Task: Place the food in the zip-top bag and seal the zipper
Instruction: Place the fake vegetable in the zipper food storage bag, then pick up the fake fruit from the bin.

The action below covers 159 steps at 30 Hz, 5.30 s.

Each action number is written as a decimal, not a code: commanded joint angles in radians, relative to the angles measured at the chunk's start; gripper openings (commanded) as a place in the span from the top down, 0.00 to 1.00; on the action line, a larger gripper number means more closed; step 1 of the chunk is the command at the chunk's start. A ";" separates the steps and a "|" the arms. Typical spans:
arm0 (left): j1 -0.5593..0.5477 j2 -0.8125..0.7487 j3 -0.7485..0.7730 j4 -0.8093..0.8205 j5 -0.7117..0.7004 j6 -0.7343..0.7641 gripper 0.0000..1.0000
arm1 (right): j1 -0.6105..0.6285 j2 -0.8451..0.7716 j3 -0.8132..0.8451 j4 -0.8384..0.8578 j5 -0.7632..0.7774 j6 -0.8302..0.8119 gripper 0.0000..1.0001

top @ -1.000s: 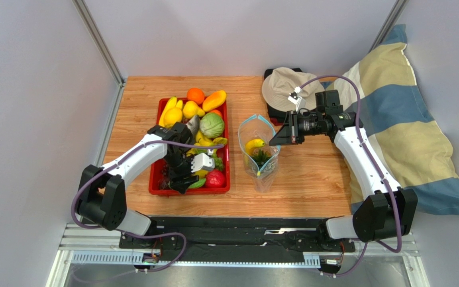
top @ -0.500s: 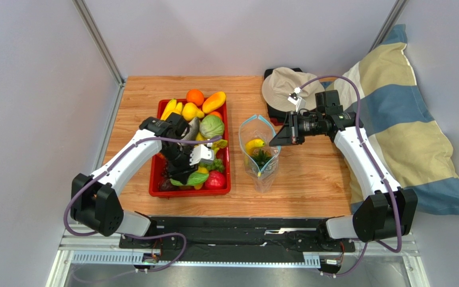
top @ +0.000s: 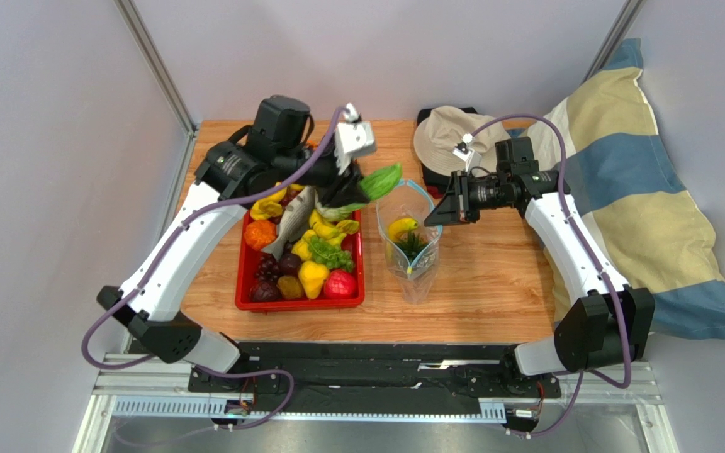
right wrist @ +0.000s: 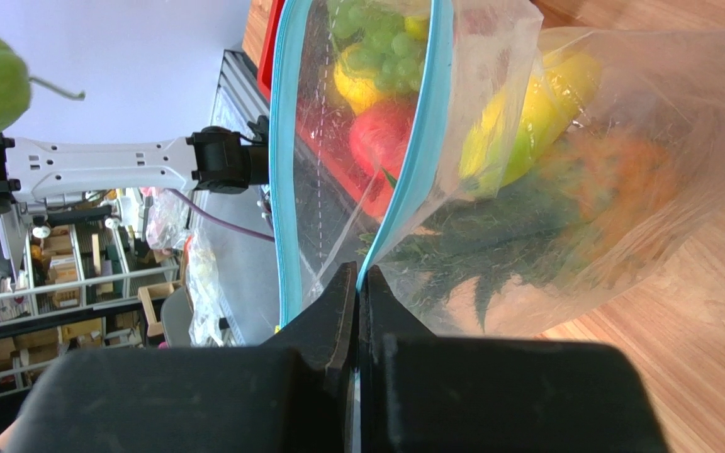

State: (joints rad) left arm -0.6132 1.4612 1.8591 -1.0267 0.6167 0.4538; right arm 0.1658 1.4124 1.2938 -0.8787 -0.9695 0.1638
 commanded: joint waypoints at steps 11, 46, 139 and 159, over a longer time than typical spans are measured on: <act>-0.227 0.014 -0.389 0.855 -0.459 -0.846 0.95 | -0.002 -0.078 -0.039 0.130 0.038 0.103 1.00; -0.258 -0.107 -0.205 0.195 0.072 -0.420 1.00 | 0.003 -0.270 -0.268 0.175 0.106 0.022 1.00; 0.363 -0.050 -0.389 0.188 -0.124 -0.284 0.23 | 0.055 -0.076 0.013 0.109 0.213 -0.195 1.00; 0.561 0.156 -0.330 0.169 -0.351 -0.176 0.13 | 0.055 -0.023 0.050 0.053 0.210 -0.237 1.00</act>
State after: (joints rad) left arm -0.0746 1.6691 1.5753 -0.8658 0.3012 0.2703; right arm 0.2237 1.3834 1.3037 -0.8261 -0.7540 -0.0467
